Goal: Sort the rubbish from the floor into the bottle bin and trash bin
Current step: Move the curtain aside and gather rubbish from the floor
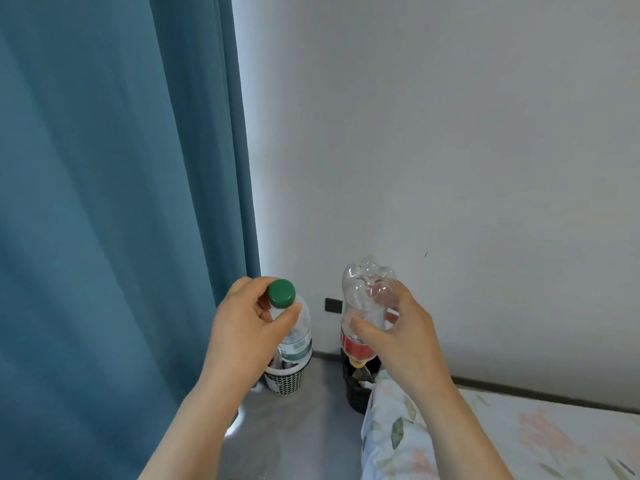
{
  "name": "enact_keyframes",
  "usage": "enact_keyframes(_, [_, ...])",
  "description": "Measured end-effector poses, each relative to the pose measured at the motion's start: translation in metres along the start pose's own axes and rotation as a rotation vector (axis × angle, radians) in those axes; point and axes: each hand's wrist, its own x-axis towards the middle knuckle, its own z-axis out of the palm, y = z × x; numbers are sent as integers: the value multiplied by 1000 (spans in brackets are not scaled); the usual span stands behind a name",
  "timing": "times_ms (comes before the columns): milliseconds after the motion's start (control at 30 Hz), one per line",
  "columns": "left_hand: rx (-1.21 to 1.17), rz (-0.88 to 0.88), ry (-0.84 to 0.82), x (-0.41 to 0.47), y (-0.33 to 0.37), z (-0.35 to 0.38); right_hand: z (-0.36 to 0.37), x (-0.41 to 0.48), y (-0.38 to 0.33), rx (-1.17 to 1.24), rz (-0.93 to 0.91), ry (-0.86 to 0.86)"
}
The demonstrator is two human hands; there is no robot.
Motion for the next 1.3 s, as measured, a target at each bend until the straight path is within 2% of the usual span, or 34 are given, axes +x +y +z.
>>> enact_keyframes(367, [43, -92, 40, 67, -26, 50, 10, 97, 47, 94, 45, -59])
enact_keyframes(533, [34, -94, 47, 109, -47, 69, 26, 140, 62, 45, 32, -98])
enact_keyframes(833, [69, -83, 73, 226, -109, 88, 92, 256, 76, 1, 35, -146])
enact_keyframes(1067, [54, -147, -27, 316, -165, 97, 150, 332, 96, -54, 81, -199])
enact_keyframes(1300, [106, -224, -80, 365, -222, 115, 195, 381, 131, -91, 149, -259])
